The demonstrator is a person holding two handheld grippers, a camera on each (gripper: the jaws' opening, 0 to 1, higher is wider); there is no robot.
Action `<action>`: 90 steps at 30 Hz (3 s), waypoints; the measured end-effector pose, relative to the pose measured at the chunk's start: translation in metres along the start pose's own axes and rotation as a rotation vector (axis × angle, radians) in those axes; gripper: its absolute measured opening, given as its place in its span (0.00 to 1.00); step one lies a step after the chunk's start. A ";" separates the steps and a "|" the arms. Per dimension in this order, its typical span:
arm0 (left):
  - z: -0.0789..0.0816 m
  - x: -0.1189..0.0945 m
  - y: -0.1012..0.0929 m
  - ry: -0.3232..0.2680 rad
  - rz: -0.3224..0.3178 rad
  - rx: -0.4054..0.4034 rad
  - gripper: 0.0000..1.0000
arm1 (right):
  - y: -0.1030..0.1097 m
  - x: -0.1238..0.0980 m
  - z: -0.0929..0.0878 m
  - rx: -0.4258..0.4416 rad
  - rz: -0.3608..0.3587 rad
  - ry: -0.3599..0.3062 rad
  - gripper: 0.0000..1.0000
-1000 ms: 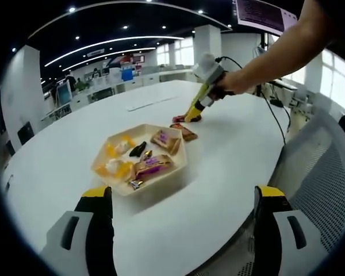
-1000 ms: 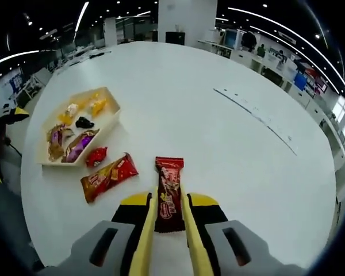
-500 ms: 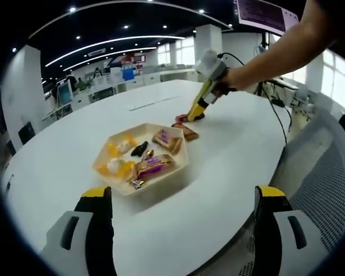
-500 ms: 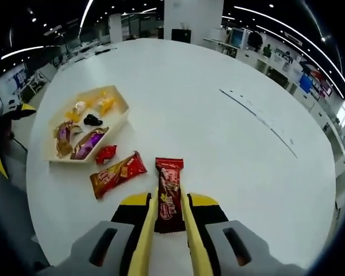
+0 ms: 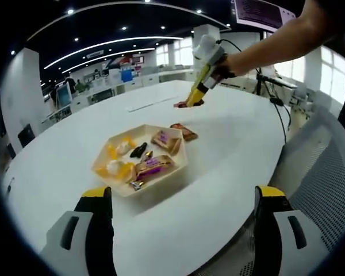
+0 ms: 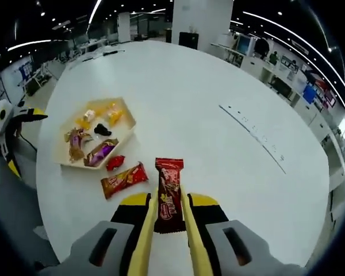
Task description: Place the target food into the container with the food tongs after gripping and lifting it, then release it inside without dropping or visibly crushing the food.
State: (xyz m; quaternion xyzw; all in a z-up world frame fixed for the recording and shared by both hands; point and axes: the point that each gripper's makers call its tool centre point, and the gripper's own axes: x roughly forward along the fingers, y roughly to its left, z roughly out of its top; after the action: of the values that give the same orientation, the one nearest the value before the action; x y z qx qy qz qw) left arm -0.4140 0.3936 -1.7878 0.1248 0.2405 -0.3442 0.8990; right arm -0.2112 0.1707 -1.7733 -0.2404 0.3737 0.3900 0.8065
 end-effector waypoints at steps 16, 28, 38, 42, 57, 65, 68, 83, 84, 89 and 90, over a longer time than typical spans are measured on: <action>0.006 -0.002 0.000 -0.032 -0.001 -0.013 0.99 | 0.005 -0.052 0.055 -0.075 0.037 -0.056 0.23; 0.006 -0.002 0.001 -0.030 0.008 0.002 0.99 | 0.005 -0.074 0.077 -0.121 0.047 -0.068 0.23; 0.005 -0.001 -0.001 -0.022 -0.003 0.022 0.99 | 0.011 -0.079 0.088 -0.114 0.044 -0.092 0.23; 0.006 -0.001 -0.001 -0.027 0.000 0.019 0.99 | 0.013 -0.080 0.090 -0.120 0.045 -0.092 0.23; 0.007 -0.002 -0.003 -0.034 -0.008 0.021 0.99 | 0.032 -0.074 0.105 -0.128 0.065 -0.100 0.23; 0.009 -0.002 -0.002 -0.040 -0.001 0.024 0.99 | 0.042 -0.070 0.118 -0.130 0.076 -0.119 0.23; 0.009 -0.002 -0.002 -0.042 -0.003 0.026 0.99 | 0.045 -0.068 0.122 -0.134 0.081 -0.122 0.23; 0.009 -0.002 -0.001 -0.044 0.001 0.034 0.99 | 0.062 -0.061 0.148 -0.158 0.094 -0.146 0.23; 0.009 -0.002 -0.001 -0.046 0.002 0.033 0.99 | 0.063 -0.060 0.150 -0.161 0.096 -0.148 0.23; 0.010 -0.002 -0.001 -0.049 0.001 0.032 0.99 | 0.070 -0.057 0.159 -0.165 0.110 -0.160 0.23; 0.009 -0.002 -0.001 -0.048 0.001 0.031 0.99 | 0.071 -0.057 0.160 -0.167 0.110 -0.162 0.23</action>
State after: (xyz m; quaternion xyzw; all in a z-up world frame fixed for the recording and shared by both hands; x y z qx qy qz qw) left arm -0.4129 0.3905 -1.7785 0.1305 0.2135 -0.3501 0.9026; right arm -0.2256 0.2952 -1.6386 -0.2535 0.2860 0.4817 0.7886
